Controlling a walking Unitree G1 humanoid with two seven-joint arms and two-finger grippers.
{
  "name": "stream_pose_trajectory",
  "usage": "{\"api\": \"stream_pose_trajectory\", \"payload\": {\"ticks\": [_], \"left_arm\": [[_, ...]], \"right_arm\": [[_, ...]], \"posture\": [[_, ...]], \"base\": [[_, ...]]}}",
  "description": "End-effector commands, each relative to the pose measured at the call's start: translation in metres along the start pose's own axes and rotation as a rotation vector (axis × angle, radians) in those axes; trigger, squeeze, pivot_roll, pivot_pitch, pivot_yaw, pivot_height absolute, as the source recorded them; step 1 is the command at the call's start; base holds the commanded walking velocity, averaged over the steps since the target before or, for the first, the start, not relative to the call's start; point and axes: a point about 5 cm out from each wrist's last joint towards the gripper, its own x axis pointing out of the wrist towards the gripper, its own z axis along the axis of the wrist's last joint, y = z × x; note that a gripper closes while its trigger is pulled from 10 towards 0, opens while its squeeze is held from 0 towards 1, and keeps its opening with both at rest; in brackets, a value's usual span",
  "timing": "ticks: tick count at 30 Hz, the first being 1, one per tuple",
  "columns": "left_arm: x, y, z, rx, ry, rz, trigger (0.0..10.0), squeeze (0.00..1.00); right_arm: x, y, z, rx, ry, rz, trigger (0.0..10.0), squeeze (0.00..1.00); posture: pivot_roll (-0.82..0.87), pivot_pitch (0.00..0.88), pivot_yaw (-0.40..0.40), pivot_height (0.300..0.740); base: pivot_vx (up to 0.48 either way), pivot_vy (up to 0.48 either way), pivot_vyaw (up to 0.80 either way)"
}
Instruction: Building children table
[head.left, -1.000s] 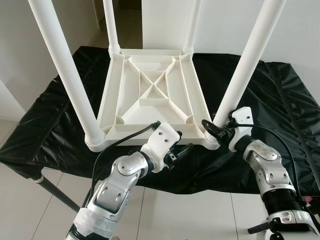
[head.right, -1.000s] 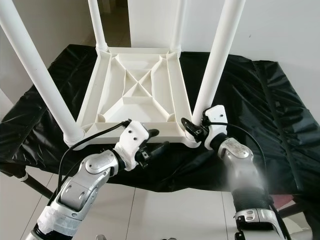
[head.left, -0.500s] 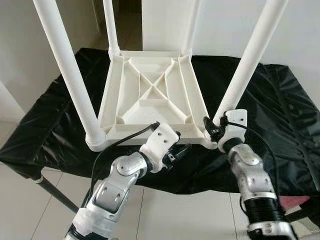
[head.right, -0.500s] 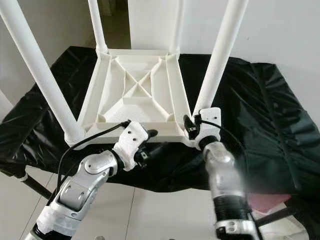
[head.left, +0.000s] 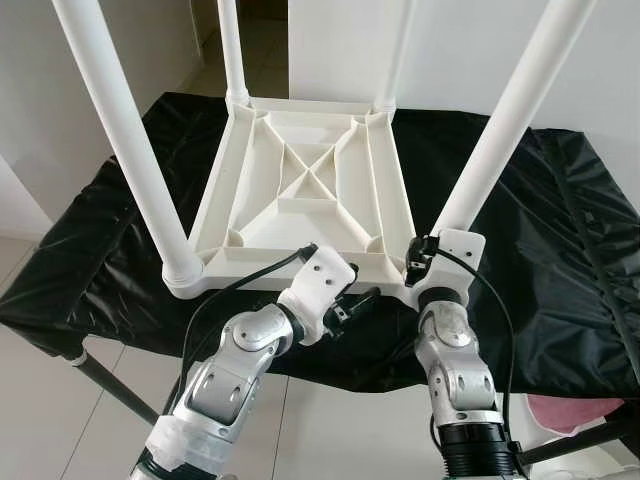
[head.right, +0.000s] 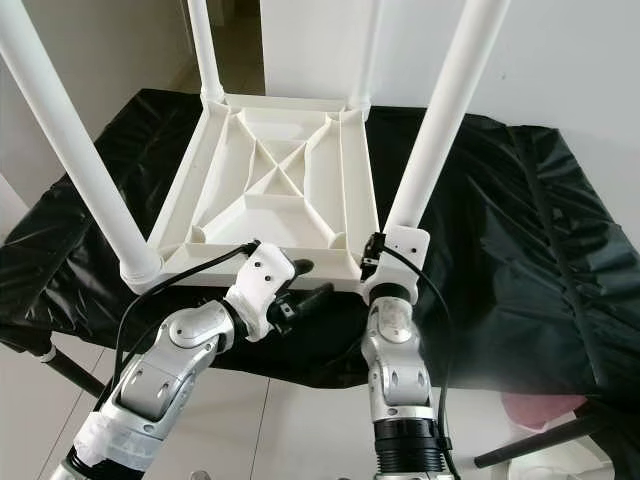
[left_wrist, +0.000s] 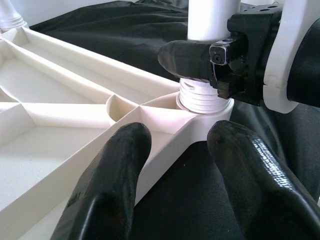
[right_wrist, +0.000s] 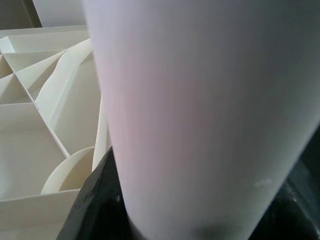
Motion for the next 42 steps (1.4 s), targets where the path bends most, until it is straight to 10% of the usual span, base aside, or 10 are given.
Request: {"api": "stream_pose_trajectory", "payload": {"ticks": [1, 2, 3, 14, 15, 16, 32, 42], "left_arm": [[-0.001, 0.001, -0.002, -0.013, 0.006, 0.049, 10.0, 0.00], [0.000, 0.001, -0.002, -0.012, 0.006, 0.049, 10.0, 0.00], [-0.001, 0.002, -0.002, -0.010, 0.006, 0.050, 10.0, 0.00], [-0.002, 0.003, -0.007, -0.003, 0.019, 0.054, 10.0, 0.00], [-0.002, 0.002, -0.008, -0.002, 0.021, 0.051, 10.0, 0.00], [-0.003, 0.001, -0.009, -0.001, 0.024, 0.047, 10.0, 0.00], [-0.002, -0.002, -0.017, 0.026, 0.059, 0.038, 10.0, 0.00], [-0.001, 0.000, -0.015, 0.036, 0.051, 0.046, 10.0, 0.00]], "right_arm": [[-0.002, -0.005, -0.010, 0.009, 0.058, -0.007, 10.0, 0.00], [-0.001, -0.006, -0.010, 0.010, 0.054, -0.001, 10.0, 0.00], [0.000, -0.007, -0.009, 0.010, 0.046, 0.005, 10.0, 1.00], [0.003, -0.013, 0.002, 0.012, -0.010, 0.145, 10.0, 1.00], [0.004, -0.013, 0.002, 0.025, 0.002, 0.183, 10.0, 0.82], [0.004, -0.013, 0.003, -0.002, -0.004, 0.241, 10.0, 0.00], [0.024, -0.038, 0.007, -0.227, -0.020, 0.724, 10.0, 0.00], [0.035, -0.044, 0.001, -0.309, 0.018, 0.783, 10.0, 0.00]], "posture": [[-0.03, 0.057, -0.014, 0.740], [-0.03, 0.057, -0.014, 0.740], [-0.03, 0.055, -0.013, 0.740], [-0.03, 0.048, -0.017, 0.740], [-0.03, 0.047, -0.016, 0.740], [-0.04, 0.047, -0.014, 0.740], [-0.03, 0.039, -0.011, 0.740], [-0.03, 0.032, -0.014, 0.740]], "base": [[0.000, 0.000, 0.00], [0.000, 0.000, 0.00], [0.000, 0.000, 0.00], [0.000, 0.000, 0.00], [0.000, 0.000, 0.00], [0.000, 0.000, 0.00], [0.000, 0.000, 0.00], [0.000, 0.000, 0.00]]}}
